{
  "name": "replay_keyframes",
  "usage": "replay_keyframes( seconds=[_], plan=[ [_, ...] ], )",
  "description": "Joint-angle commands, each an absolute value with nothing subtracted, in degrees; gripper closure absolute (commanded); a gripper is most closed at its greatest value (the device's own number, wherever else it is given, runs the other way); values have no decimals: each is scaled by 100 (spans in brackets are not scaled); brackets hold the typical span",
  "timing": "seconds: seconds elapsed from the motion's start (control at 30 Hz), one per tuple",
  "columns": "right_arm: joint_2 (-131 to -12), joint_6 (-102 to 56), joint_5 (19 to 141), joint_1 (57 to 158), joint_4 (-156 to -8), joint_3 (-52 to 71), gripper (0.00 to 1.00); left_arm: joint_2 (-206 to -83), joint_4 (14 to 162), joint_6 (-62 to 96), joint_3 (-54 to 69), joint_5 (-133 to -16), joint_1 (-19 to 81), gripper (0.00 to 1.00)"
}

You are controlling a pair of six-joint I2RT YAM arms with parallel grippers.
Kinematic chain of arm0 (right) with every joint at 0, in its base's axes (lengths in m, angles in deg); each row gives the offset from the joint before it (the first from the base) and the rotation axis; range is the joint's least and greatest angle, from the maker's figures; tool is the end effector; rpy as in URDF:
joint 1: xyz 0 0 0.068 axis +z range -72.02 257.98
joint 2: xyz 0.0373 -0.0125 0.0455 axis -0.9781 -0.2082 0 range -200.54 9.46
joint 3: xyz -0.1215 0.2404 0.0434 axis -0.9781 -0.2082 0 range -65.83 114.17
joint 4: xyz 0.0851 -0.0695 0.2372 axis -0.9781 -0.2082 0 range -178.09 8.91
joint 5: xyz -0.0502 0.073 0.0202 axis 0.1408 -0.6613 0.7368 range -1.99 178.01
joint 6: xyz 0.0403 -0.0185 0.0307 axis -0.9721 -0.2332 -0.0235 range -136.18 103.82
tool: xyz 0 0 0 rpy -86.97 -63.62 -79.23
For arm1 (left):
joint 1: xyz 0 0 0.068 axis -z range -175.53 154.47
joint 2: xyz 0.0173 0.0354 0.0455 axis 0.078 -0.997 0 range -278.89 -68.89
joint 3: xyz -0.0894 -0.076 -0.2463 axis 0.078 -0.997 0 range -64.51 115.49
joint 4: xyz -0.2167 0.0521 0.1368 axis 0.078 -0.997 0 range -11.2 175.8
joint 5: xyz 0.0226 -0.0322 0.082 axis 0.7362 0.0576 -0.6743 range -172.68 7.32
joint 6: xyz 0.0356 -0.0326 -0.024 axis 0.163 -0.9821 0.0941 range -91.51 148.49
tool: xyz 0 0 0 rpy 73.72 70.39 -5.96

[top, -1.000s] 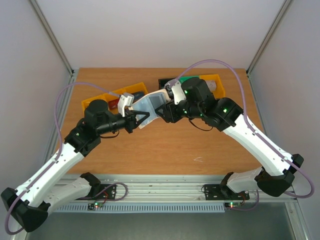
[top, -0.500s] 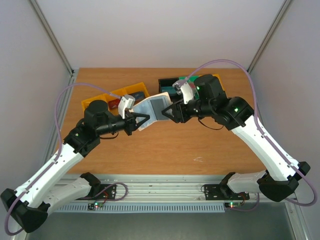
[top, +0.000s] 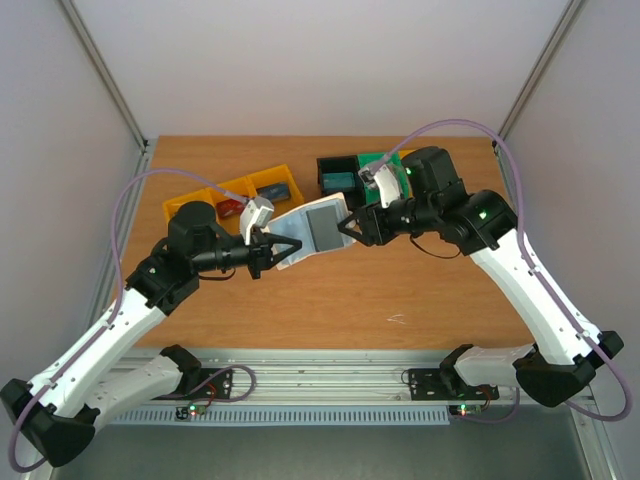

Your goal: Take the credit cards out of the card holder

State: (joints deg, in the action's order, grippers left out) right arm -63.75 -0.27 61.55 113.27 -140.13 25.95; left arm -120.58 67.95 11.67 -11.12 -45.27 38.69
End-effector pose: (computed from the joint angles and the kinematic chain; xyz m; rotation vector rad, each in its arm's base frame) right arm 0.1846 0.1500 0.4324 -1.2033 1.9419 0.7027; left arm 0.1514 -0.1290 0.3594 0.7704 1.8171 -1.2037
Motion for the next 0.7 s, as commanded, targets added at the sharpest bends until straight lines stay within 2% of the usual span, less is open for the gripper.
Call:
replay_keyframes(
  seconds=[0.0, 0.67],
  plan=[
    [-6166, 105, 6229, 11208, -14235, 2742, 51, -12047, 6871, 1558, -1083, -4254, 3893, 100],
    [-6333, 268, 6264, 11084, -14521, 2987, 51, -12123, 7088, 1994, -1027, -4022, 3994, 100]
  ],
)
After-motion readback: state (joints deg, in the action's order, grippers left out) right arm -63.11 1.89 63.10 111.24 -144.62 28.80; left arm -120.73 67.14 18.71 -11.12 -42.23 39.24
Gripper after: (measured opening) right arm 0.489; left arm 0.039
